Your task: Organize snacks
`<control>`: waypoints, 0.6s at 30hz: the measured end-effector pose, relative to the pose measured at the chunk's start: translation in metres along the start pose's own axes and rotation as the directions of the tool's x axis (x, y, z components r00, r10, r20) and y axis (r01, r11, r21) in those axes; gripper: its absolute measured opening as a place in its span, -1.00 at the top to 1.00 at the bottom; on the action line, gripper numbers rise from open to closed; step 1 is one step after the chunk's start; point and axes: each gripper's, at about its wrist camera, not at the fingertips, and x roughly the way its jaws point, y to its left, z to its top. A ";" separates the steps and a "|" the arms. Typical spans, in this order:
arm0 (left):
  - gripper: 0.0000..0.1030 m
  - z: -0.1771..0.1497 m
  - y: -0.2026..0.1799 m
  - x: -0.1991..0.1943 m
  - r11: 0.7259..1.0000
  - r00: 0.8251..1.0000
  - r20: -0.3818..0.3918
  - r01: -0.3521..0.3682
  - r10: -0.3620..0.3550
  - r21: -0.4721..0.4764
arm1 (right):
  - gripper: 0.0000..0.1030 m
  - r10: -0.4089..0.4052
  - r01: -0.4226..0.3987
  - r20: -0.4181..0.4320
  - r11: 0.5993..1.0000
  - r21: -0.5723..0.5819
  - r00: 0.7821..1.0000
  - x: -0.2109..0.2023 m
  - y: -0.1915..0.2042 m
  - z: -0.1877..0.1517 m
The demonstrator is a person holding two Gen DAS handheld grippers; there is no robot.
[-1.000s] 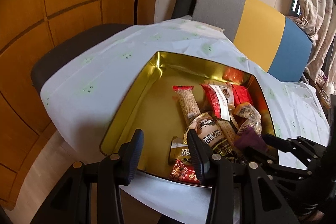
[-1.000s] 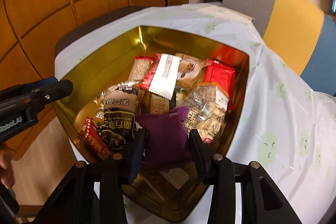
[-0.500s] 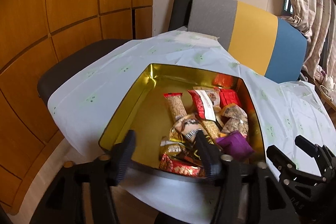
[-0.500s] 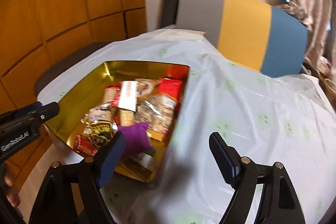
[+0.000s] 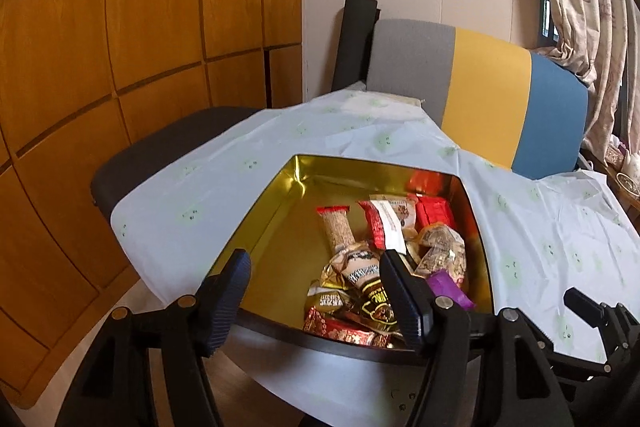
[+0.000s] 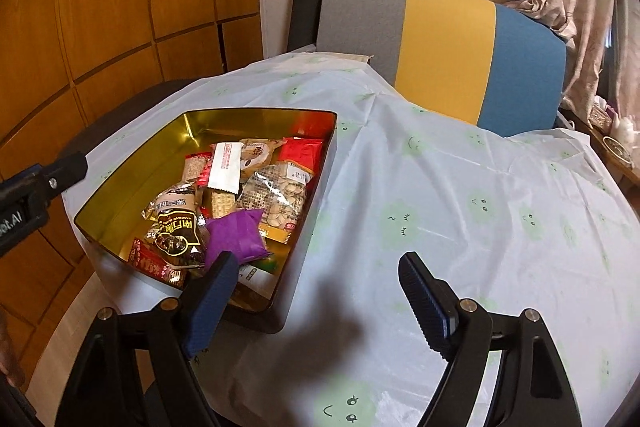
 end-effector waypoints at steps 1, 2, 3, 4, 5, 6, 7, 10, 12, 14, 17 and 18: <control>-0.32 -0.001 0.000 0.000 1.000 1.000 -0.003 -0.001 0.001 -0.002 | -0.61 -0.001 0.001 0.003 1.000 -0.001 1.000 -0.001 -0.001 0.000; -0.32 -0.001 0.001 0.000 1.000 1.000 -0.005 -0.004 0.004 -0.004 | -0.61 -0.003 0.003 0.005 1.000 0.000 1.000 -0.002 -0.001 0.000; -0.32 -0.001 0.001 0.000 1.000 1.000 -0.004 -0.005 0.005 -0.004 | -0.61 -0.003 0.003 0.006 1.000 0.000 1.000 -0.003 -0.001 0.000; -0.32 -0.002 0.001 0.000 1.000 1.000 -0.002 -0.003 0.003 -0.004 | -0.61 -0.002 0.002 0.008 1.000 -0.001 1.000 -0.003 -0.001 0.000; -0.32 -0.002 0.001 -0.001 1.000 1.000 0.001 -0.002 0.002 -0.004 | -0.61 -0.002 0.002 0.009 1.000 -0.004 1.000 -0.004 -0.001 0.000; -0.32 -0.003 0.001 -0.002 1.000 1.000 0.005 -0.003 0.003 -0.003 | -0.61 -0.004 0.004 0.010 1.000 -0.006 1.000 -0.004 -0.001 -0.001; -0.32 -0.003 0.001 -0.002 1.000 1.000 0.010 -0.005 0.005 -0.002 | -0.61 -0.003 0.003 0.012 1.000 -0.006 1.000 -0.004 -0.001 -0.001; -0.32 -0.003 0.002 -0.002 1.000 1.000 0.011 -0.004 0.004 -0.006 | -0.61 -0.001 0.001 0.012 1.000 -0.009 1.000 -0.004 0.000 0.000; -0.32 -0.003 0.003 -0.002 1.000 1.000 0.008 -0.004 0.004 -0.007 | -0.61 -0.003 0.003 0.011 1.000 -0.010 1.000 -0.004 0.001 -0.001; -0.32 -0.003 0.003 -0.001 1.000 1.000 0.006 0.000 0.000 -0.007 | -0.61 -0.003 0.003 0.009 1.000 -0.009 1.000 -0.004 0.001 -0.001; -0.32 -0.003 0.003 -0.002 1.000 1.000 0.010 -0.004 0.004 -0.006 | -0.61 -0.005 0.005 0.010 1.000 -0.011 1.000 -0.004 0.001 -0.001; -0.32 -0.003 0.003 -0.001 1.000 1.000 0.008 -0.002 0.002 -0.007 | -0.61 -0.004 0.004 0.009 1.000 -0.011 1.000 -0.004 0.002 -0.001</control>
